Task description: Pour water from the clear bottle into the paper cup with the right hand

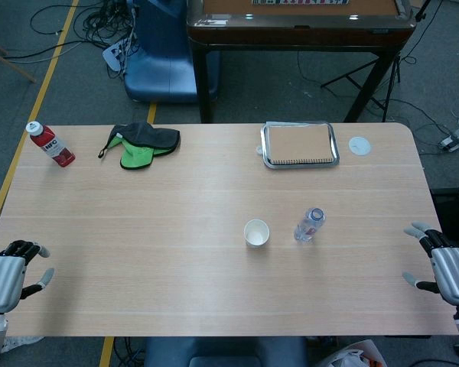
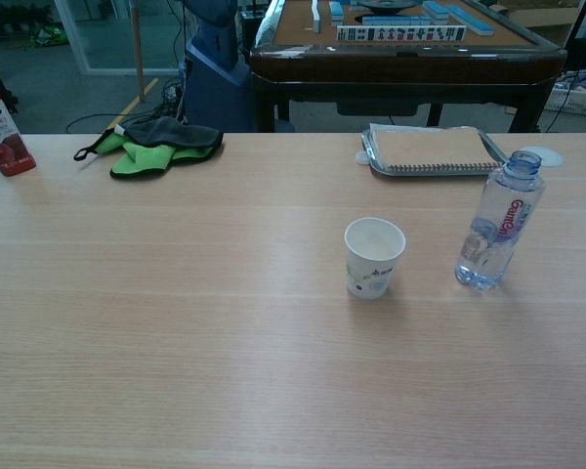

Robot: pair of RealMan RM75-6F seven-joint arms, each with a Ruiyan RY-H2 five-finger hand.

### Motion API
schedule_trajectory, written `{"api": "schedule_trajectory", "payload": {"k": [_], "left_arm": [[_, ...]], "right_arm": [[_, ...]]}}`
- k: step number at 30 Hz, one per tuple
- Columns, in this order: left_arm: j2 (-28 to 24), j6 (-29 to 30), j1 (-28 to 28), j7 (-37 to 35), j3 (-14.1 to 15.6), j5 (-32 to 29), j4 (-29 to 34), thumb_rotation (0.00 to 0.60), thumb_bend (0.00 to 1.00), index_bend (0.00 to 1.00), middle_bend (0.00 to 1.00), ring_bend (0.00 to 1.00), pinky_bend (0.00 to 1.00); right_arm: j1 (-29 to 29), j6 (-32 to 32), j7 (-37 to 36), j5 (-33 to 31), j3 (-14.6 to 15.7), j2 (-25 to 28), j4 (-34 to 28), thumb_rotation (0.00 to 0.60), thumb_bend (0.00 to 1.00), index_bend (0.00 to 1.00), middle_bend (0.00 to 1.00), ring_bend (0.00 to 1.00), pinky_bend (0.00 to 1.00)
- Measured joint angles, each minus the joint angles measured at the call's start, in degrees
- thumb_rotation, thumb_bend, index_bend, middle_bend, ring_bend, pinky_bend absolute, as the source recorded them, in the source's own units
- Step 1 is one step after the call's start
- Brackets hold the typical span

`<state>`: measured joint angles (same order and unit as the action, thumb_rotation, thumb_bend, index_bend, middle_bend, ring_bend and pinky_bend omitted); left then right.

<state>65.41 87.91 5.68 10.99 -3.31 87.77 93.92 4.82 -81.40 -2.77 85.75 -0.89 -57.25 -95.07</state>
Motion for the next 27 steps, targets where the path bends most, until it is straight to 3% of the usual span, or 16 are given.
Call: {"api": "schedule_trajectory", "payload": {"k": [15, 27], "left_arm": [[0.6, -0.9, 0.3, 0.1, 0.4, 0.0, -0.5, 0.6, 0.24, 0.49, 0.45, 0.33, 0.6], [0.4, -0.8, 0.4, -0.6, 0.3, 0.1, -0.1, 0.6, 0.24, 0.49, 0.45, 0.33, 0.6]], "right_arm": [[2.1, 3.0, -2.5, 0.1, -0.8, -2.7, 2.0, 0.6, 0.0, 0.24, 0.19, 0.22, 0.46], [7.0, 7.4, -15.2, -0.9, -4.0, -12.1, 12.1, 0.6, 0.0, 0.24, 0.22, 0.22, 0.46]]}}
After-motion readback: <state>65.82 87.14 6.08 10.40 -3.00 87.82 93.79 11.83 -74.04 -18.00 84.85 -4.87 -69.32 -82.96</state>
